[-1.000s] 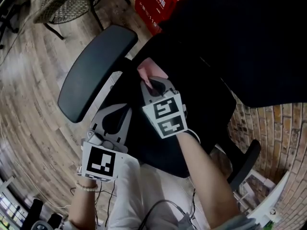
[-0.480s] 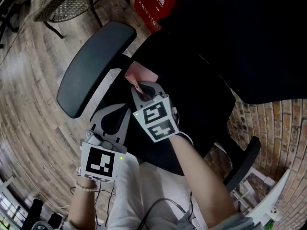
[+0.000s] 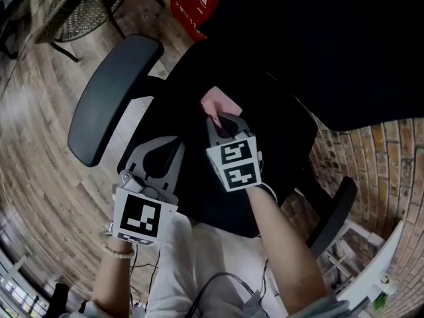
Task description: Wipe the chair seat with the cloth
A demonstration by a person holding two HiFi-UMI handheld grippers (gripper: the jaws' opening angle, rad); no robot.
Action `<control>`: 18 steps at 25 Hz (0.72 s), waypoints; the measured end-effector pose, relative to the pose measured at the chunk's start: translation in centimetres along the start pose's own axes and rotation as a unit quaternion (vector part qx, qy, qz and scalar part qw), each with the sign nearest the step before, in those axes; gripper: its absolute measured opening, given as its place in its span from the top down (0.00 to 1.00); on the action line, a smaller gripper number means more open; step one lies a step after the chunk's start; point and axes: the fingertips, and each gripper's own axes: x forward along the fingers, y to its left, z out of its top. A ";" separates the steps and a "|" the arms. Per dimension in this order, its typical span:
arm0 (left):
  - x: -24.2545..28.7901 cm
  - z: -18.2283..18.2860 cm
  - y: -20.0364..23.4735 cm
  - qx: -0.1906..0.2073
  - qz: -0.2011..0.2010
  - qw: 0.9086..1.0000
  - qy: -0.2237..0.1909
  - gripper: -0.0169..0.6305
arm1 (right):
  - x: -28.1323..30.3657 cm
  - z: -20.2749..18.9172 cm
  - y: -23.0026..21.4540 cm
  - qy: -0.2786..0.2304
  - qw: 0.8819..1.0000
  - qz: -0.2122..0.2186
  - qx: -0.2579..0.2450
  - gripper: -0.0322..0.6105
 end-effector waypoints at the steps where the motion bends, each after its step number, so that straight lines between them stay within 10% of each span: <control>1: 0.3 0.2 -0.2 0.001 -0.004 1.000 0.000 0.95 | -0.4 -0.4 -0.9 0.002 1.000 -0.012 0.007 0.87; 10: 4.0 1.6 -4.1 0.024 -0.049 0.998 0.005 0.95 | -5.6 -6.2 -10.6 0.023 0.984 -0.144 0.103 0.87; 18: 6.3 3.3 -8.5 0.041 -0.093 0.995 -0.001 0.95 | -11.7 -11.0 -16.6 0.038 0.946 -0.251 0.201 0.87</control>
